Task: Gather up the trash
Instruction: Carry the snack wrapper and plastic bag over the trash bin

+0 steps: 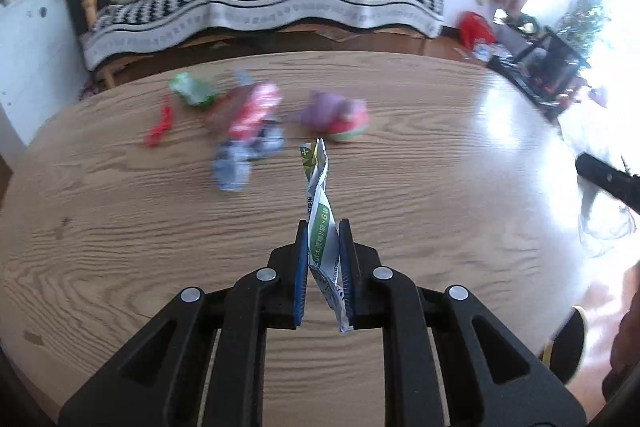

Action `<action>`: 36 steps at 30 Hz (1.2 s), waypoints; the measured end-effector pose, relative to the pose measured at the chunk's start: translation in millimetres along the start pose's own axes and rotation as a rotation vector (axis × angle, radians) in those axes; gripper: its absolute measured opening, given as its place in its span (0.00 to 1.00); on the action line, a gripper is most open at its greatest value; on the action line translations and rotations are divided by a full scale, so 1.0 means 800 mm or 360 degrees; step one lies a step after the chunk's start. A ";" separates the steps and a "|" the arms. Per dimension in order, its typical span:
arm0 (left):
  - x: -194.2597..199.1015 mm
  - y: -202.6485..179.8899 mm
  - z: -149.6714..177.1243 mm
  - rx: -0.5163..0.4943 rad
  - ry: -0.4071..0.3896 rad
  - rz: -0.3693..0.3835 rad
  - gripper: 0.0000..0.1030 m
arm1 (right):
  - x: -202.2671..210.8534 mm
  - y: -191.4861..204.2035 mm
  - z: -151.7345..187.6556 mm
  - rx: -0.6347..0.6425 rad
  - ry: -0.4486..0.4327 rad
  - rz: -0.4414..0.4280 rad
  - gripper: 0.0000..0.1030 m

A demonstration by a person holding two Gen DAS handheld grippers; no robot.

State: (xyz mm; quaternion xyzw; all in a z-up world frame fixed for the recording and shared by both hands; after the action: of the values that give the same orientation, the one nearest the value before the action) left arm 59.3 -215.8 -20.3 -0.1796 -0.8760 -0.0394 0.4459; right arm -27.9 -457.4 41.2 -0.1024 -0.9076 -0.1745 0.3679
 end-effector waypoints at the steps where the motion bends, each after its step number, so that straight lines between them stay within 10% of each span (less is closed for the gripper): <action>1: 0.003 -0.017 -0.001 -0.0018 -0.0004 0.0025 0.13 | 0.012 -0.017 0.000 -0.0018 -0.0015 0.0021 0.19; 10: 0.053 -0.257 0.004 -0.0355 -0.0089 0.0333 0.13 | 0.162 -0.241 0.053 -0.0296 -0.0157 0.0348 0.19; 22: 0.041 -0.573 0.185 -0.0902 0.0188 0.0801 0.14 | 0.282 -0.453 0.183 -0.0648 -0.0181 0.0664 0.19; 36: -0.041 -0.630 0.340 -0.1290 0.0503 0.1031 0.14 | 0.230 -0.531 0.367 -0.0988 0.0096 0.0687 0.20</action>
State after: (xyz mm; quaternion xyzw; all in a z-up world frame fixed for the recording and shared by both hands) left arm -308.1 -632.7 -163.2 -0.5898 -0.6127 -0.2612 0.4566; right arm -477.0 -721.5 -127.8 -0.3927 -0.7578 -0.3626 0.3742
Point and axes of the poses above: each gripper's, at about its wrist camera, not at the fingertips, and x roughly against the way its jaws point, y to its left, z to its underside, the point moved 4 cm from there along -x, roughly the way its jaws point, and after that the axes turned 1 degree about -z, right-handed, at the moved point
